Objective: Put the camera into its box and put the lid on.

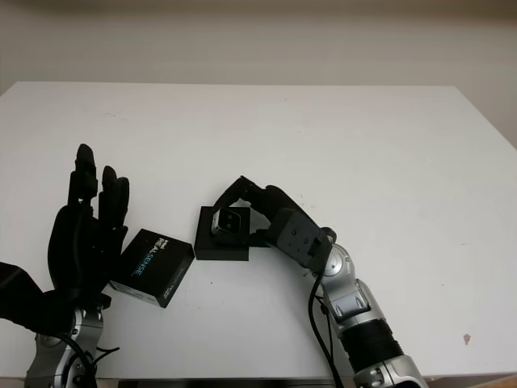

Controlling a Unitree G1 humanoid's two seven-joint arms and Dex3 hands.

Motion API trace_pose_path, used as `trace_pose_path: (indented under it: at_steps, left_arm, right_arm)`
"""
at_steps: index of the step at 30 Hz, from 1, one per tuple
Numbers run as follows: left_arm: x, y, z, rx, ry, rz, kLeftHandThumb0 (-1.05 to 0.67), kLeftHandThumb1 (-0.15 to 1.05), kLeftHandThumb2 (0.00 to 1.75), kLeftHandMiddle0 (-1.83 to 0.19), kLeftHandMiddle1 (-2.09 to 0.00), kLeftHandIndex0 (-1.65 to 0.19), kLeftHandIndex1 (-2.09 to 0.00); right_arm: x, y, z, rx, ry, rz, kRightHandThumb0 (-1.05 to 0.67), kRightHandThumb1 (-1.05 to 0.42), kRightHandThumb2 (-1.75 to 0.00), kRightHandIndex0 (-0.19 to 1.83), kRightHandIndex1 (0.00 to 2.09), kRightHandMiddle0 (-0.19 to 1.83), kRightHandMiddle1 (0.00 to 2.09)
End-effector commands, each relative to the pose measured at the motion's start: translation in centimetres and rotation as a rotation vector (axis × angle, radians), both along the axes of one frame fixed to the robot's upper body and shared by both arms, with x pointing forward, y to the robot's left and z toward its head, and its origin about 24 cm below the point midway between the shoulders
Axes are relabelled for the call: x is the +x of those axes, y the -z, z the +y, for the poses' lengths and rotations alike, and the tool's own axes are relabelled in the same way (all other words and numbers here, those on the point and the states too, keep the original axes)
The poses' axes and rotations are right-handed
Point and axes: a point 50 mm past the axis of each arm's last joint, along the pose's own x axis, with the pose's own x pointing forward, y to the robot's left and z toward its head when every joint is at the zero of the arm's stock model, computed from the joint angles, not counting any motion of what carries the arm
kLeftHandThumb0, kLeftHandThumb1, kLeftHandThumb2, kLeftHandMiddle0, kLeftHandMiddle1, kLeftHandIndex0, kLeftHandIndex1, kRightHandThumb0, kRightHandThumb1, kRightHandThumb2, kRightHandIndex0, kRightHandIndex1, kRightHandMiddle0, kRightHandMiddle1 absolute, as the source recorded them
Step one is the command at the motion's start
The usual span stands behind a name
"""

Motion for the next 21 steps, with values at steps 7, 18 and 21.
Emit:
trace_pose_path:
  at_steps: [7, 18, 21]
  left_arm:
    - [-0.09, -0.11, -0.16, 0.002, 0.000, -0.010, -0.54, 1.05, 0.28, 0.19, 0.00, 0.19, 0.00]
    - [-0.07, 0.03, -0.13, -0.005, 0.002, -0.007, -0.55, 1.05, 0.25, 0.19, 0.00, 0.19, 0.00]
    - [-0.10, 0.08, -0.13, -0.008, 0.000, -0.006, -0.55, 1.05, 0.26, 0.19, 0.00, 0.19, 0.00]
  right_arm:
    - [-0.45, -0.68, -0.05, -0.103, -0.067, -0.063, -0.49, -0.93, -0.05, 0.00, 0.03, 0.09, 0.81]
    - [-0.73, -0.94, -0.44, -0.111, -0.083, -0.070, -0.62, -0.88, -0.05, -0.19, 0.00, -0.10, 0.13]
    - [-0.74, -1.04, -0.54, -0.089, -0.077, -0.079, -0.65, -0.86, -0.05, -0.19, 0.00, -0.12, 0.11]
